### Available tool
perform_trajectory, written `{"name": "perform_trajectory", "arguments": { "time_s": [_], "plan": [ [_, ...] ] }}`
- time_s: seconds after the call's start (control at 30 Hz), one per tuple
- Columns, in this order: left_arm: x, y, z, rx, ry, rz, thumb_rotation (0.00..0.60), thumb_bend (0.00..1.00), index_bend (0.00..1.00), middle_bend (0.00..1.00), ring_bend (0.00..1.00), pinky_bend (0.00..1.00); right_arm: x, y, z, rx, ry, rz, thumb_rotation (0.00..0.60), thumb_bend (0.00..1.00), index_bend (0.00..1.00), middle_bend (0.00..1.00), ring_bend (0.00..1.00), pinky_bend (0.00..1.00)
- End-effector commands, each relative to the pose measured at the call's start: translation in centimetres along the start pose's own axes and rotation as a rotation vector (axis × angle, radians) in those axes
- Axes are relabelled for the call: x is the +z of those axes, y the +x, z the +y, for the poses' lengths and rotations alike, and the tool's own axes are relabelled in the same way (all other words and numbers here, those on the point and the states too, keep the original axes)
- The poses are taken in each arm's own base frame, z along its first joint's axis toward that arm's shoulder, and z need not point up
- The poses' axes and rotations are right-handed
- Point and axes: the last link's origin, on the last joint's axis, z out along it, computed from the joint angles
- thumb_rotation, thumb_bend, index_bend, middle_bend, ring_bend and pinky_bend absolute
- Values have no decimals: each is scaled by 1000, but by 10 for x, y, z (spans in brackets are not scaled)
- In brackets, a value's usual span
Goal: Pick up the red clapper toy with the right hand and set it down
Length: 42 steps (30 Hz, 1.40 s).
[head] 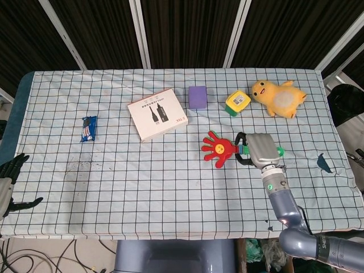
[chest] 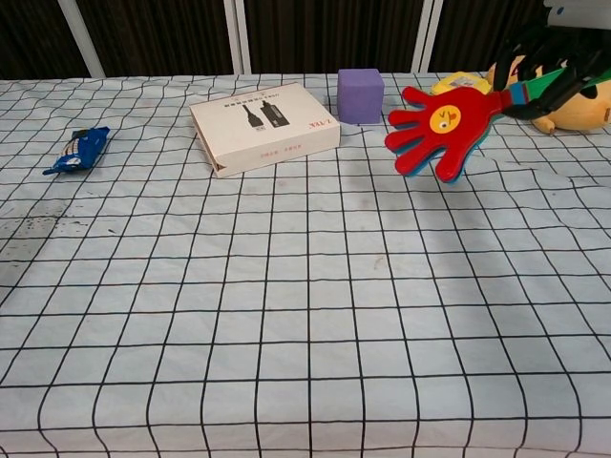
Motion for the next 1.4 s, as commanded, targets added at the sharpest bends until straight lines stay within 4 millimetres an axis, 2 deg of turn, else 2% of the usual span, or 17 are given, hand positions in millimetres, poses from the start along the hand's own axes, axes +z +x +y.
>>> {"name": "perform_trajectory", "arguments": {
  "time_s": [0.03, 0.13, 0.23, 0.4, 0.47, 0.6, 0.87, 0.97, 1.2, 1.27, 1.4],
  "plan": [
    [0, 0, 0, -1, 0, 0, 600, 0, 0, 0, 0, 0, -6, 20, -28, 999, 76, -22, 600, 711, 843, 715, 638, 729],
    [0, 0, 0, -3, 0, -1, 600, 0, 0, 0, 0, 0, -6, 30, -26, 1183, 113, -15, 600, 711, 843, 710, 634, 726],
    [0, -1, 0, -1, -1, -3, 600, 0, 0, 0, 0, 0, -8, 35, -21, 1250, 152, -2, 600, 711, 843, 708, 633, 724],
    [0, -1, 1, -1, 0, -2, 600, 0, 0, 0, 0, 0, -9, 32, -13, 1238, 168, -12, 600, 712, 843, 708, 634, 724],
    [0, -1, 1, 0, 1, -1, 600, 0, 0, 0, 0, 0, -8, 27, -7, 1135, 165, -14, 600, 711, 843, 708, 634, 724],
    [1, -1, 0, -1, 5, 1, 600, 0, 0, 0, 0, 0, -4, 8, 10, 733, 142, -27, 600, 710, 843, 708, 634, 724],
    [1, -1, 0, 2, 5, -2, 600, 0, 0, 0, 0, 0, -1, -14, 27, 301, 103, -25, 600, 710, 843, 705, 632, 719],
    [1, -1, 0, 2, 6, -3, 600, 0, 0, 0, 0, 0, -1, -27, 31, 217, 75, -54, 600, 709, 843, 704, 632, 719],
    [1, -1, 0, 2, 6, -5, 600, 0, 0, 0, 0, 0, 4, -50, 35, 157, 26, -83, 600, 693, 843, 704, 631, 716],
    [0, -1, 0, 0, 6, -5, 600, 0, 0, 0, 0, 0, 7, -64, 41, 137, -5, -100, 600, 685, 843, 697, 624, 685],
    [0, -1, 0, 1, 6, -9, 600, 0, 0, 0, 0, 0, 11, -73, 45, 62, -19, -88, 600, 611, 814, 633, 572, 562]
  ]
}}
